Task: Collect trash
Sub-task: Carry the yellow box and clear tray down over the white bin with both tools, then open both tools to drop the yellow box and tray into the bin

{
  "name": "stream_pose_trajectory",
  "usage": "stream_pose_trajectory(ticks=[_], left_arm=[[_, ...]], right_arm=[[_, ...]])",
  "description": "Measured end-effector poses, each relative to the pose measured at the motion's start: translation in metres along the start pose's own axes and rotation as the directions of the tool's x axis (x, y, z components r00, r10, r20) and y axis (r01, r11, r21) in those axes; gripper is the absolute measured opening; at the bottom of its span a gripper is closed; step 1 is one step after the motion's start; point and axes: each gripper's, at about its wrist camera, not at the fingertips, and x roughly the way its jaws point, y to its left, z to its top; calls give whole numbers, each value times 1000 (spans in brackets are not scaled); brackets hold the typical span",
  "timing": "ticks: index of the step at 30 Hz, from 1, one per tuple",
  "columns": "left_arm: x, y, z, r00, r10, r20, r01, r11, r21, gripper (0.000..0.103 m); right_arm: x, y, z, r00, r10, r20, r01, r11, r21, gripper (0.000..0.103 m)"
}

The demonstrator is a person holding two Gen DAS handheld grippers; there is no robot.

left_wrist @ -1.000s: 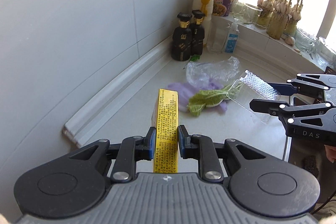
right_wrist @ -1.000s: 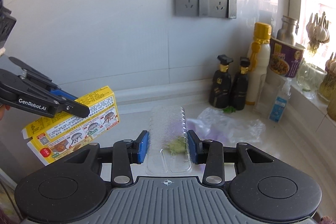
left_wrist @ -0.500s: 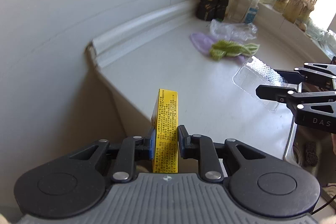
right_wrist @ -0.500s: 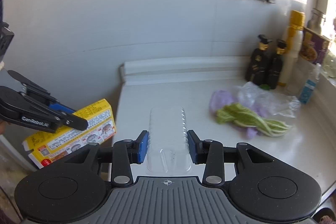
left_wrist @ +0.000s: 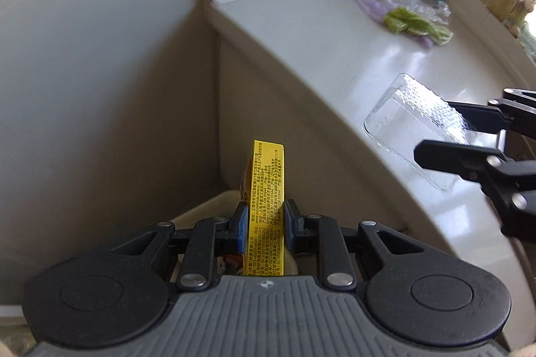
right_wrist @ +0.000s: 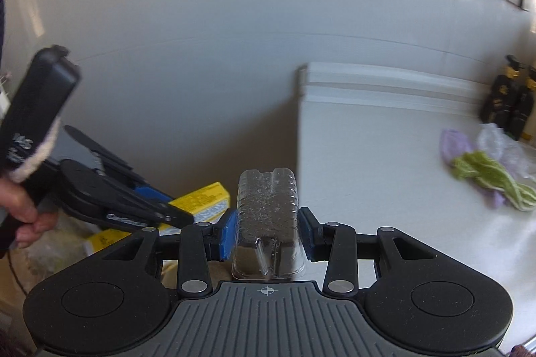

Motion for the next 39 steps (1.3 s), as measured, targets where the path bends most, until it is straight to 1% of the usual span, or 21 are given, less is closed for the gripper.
stream_pose_trajectory(ticks=[4, 8, 12, 18, 20, 23, 28, 29, 32, 34, 35, 37, 39], left_arm=[[13, 17, -21, 999, 30, -33, -32, 998, -45, 20], [31, 34, -41, 998, 33, -57, -39, 993, -112, 19], [55, 54, -60, 998, 26, -65, -39, 977, -208, 19], [87, 73, -83, 997, 39, -67, -60, 939, -339, 19], [96, 76, -89, 996, 49, -70, -71, 928, -367, 19], [104, 81, -96, 995, 64, -77, -89, 914, -395, 19], [112, 92, -105, 994, 72, -83, -101, 893, -438, 20], [114, 92, -103, 994, 74, -83, -103, 891, -442, 20], [115, 89, -104, 994, 74, -76, -101, 887, -450, 20], [112, 88, -104, 996, 68, -63, -89, 890, -447, 21], [110, 86, -105, 996, 68, -63, -89, 893, -441, 24], [110, 85, -104, 995, 69, -73, -94, 899, -427, 34], [111, 84, -104, 994, 73, -83, -102, 900, -423, 34]], right_arm=[[18, 31, -15, 997, 69, -41, -70, 997, -28, 38], [45, 56, -34, 987, 122, -106, -129, 990, -53, 38], [79, 68, -52, 970, 153, -189, -159, 987, -18, 38], [132, 67, -70, 944, 144, -296, -127, 989, 78, 38], [149, 67, -72, 936, 131, -326, -108, 990, 87, 38], [170, 70, -76, 924, 98, -370, -78, 995, 69, 38], [202, 63, -71, 898, 100, -428, -65, 993, 96, 39], [204, 58, -68, 894, 103, -436, -65, 993, 101, 39], [213, 58, -64, 887, 102, -450, -56, 992, 115, 40], [216, 59, -62, 884, 117, -453, -59, 988, 140, 42], [218, 57, -60, 882, 127, -455, -61, 986, 158, 44], [213, 58, -57, 878, 133, -459, -58, 983, 175, 56], [212, 58, -54, 881, 120, -457, -48, 985, 166, 58]])
